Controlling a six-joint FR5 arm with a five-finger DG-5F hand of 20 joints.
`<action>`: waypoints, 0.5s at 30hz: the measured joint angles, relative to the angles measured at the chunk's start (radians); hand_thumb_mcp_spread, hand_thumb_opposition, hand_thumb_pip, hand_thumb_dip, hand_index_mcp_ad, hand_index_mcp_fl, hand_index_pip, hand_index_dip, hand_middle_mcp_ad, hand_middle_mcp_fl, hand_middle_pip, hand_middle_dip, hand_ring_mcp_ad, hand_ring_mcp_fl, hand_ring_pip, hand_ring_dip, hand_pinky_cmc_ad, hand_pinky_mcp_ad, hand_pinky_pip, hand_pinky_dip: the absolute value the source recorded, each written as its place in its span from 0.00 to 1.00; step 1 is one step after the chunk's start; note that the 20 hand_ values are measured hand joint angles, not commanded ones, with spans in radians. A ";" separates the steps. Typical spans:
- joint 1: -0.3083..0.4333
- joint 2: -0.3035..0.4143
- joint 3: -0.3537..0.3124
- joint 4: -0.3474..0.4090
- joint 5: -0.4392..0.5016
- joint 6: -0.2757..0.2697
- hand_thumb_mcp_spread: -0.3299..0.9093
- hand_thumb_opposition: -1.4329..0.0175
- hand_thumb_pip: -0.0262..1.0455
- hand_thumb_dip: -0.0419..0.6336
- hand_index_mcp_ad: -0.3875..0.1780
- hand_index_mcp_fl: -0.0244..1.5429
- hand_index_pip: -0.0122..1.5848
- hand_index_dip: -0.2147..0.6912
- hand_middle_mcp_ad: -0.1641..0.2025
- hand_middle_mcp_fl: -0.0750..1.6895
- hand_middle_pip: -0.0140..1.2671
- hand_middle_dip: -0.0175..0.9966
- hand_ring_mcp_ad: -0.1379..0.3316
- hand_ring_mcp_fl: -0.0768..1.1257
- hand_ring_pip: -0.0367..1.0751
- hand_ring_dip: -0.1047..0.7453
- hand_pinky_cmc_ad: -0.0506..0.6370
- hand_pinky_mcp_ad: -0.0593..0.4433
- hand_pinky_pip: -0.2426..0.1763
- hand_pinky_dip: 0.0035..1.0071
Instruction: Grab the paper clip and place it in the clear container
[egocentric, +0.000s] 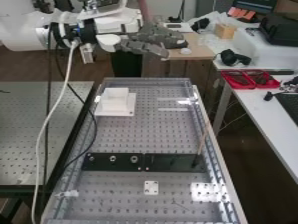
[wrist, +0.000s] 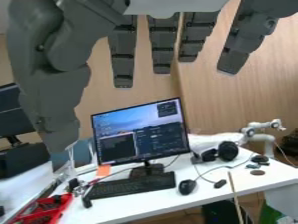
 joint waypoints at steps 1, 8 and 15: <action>0.002 0.002 -0.003 -0.001 0.003 0.001 0.56 0.47 0.44 0.39 0.46 0.26 0.06 0.49 0.65 0.10 0.11 0.20 0.47 0.06 0.13 0.19 0.56 0.65 0.44 0.30; -0.004 0.011 -0.016 -0.001 -0.009 0.010 0.56 0.47 0.44 0.39 0.46 0.27 0.06 0.49 0.65 0.10 0.11 0.20 0.47 0.06 0.13 0.19 0.56 0.65 0.43 0.30; -0.030 0.043 -0.041 0.000 -0.043 0.009 0.56 0.47 0.44 0.39 0.46 0.27 0.06 0.49 0.65 0.10 0.11 0.20 0.47 0.06 0.13 0.19 0.56 0.65 0.44 0.30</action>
